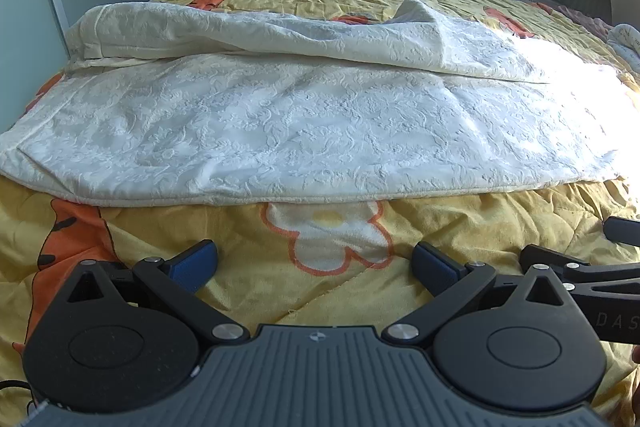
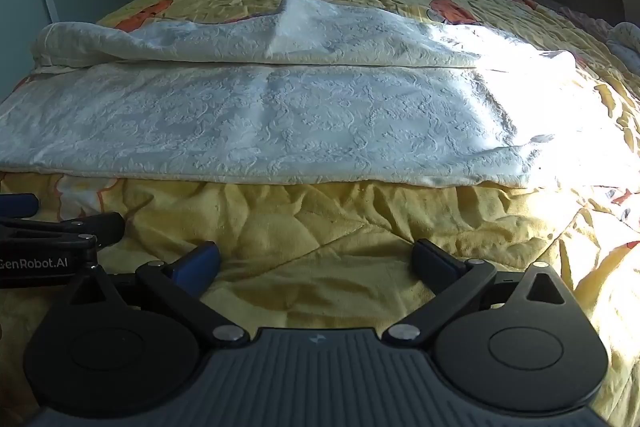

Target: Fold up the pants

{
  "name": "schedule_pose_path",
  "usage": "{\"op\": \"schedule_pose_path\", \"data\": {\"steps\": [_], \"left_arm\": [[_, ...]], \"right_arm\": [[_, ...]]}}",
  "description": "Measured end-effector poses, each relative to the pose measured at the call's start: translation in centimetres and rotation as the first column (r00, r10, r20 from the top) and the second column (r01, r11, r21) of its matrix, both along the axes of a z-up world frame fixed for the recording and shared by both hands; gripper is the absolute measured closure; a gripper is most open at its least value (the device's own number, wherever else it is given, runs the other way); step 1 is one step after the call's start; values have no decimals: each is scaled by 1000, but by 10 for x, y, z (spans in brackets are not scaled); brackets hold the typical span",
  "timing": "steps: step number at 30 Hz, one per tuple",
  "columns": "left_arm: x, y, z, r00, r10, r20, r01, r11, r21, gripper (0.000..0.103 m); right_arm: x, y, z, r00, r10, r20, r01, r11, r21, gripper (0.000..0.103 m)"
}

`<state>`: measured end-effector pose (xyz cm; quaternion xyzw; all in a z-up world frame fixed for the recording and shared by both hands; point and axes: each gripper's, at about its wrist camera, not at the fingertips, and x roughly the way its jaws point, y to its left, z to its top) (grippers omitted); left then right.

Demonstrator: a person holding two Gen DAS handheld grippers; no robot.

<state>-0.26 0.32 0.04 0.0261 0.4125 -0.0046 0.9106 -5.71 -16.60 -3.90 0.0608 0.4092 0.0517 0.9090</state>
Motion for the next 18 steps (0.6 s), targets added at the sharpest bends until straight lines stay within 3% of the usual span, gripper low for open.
{"op": "schedule_pose_path", "data": {"steps": [18], "left_arm": [[0,0,1,1000,0,-4,0,1000,2,0]], "right_arm": [[2,1,0,1000,-8,-7,8,1000,-1,0]]}}
